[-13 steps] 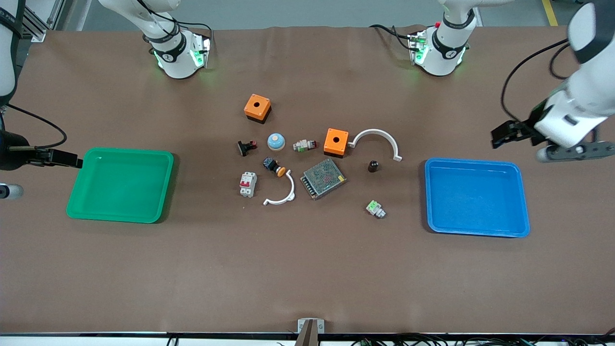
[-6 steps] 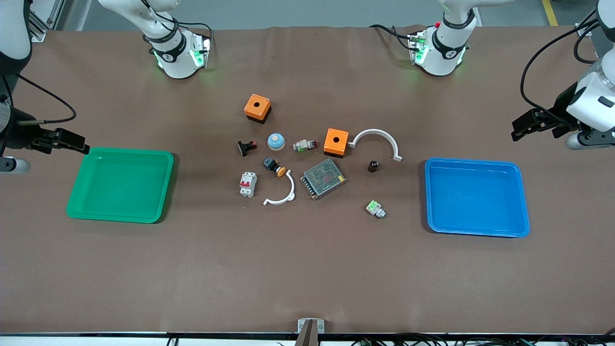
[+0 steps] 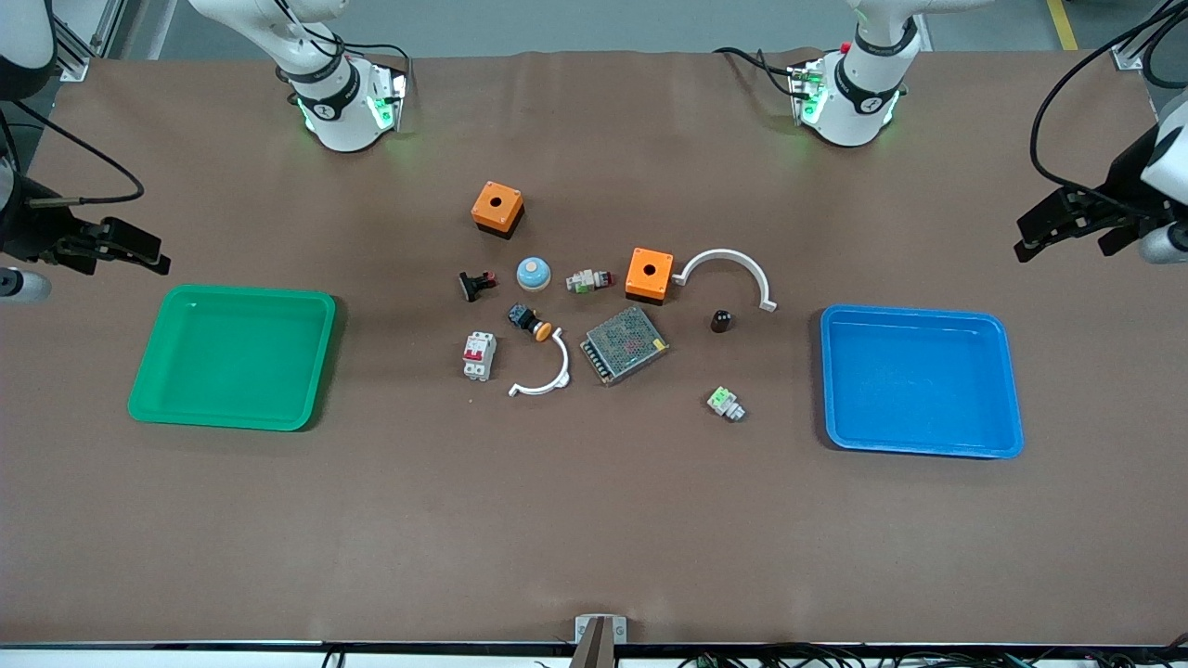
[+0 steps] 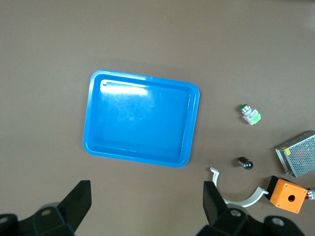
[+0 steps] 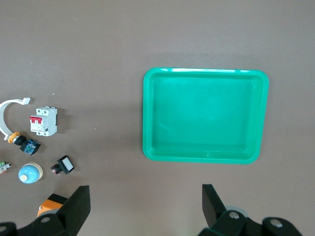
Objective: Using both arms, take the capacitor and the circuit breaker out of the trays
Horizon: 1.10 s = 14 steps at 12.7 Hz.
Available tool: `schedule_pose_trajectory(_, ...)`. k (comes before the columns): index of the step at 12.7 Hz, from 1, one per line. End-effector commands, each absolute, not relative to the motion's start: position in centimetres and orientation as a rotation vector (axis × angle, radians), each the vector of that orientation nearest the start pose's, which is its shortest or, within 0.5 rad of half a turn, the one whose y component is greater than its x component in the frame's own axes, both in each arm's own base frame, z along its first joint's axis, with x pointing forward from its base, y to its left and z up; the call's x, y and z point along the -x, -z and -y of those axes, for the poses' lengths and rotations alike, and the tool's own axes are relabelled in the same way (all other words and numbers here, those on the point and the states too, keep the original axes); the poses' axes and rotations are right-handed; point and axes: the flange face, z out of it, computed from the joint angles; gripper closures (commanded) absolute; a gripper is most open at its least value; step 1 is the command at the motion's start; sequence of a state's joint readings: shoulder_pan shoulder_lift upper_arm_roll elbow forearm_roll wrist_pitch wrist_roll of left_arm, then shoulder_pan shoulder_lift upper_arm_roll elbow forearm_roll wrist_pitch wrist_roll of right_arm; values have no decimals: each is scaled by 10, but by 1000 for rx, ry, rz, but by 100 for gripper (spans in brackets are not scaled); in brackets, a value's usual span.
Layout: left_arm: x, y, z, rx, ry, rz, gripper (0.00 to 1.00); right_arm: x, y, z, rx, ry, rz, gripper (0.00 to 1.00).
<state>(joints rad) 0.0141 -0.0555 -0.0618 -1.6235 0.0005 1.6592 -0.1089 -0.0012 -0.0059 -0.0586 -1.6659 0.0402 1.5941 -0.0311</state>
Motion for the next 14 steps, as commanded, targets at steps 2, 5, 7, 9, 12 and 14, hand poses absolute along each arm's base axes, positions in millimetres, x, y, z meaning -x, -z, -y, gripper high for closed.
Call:
schedule_pose_trajectory(2, -538, -668, 26, 3154, 139, 38, 0, -530, -597, 25, 3101, -69, -19, 0)
schedule_pose_trajectory(5, -536, -663, 28, 3157, 95, 64, 0, -519, -605, 31, 3098, -47, -35, 0)
schedule_pose_trajectory(7, -537, -657, 28, 3157, 54, 69, 0, -518, -605, 32, 3098, -47, -39, 0)
schedule_pose_trajectory(9, -540, -654, 27, 3157, 44, 45, 0, -517, -607, 31, 3098, -38, -37, 0)
schedule_pose_trajectory(12, -542, -650, 29, 3157, 35, 59, 0, -516, -606, 30, 3097, -42, -35, 0)
schedule_pose_trajectory(14, -543, -650, 29, 3156, 35, 62, 0, -517, -606, 29, 3099, -40, -30, 0)
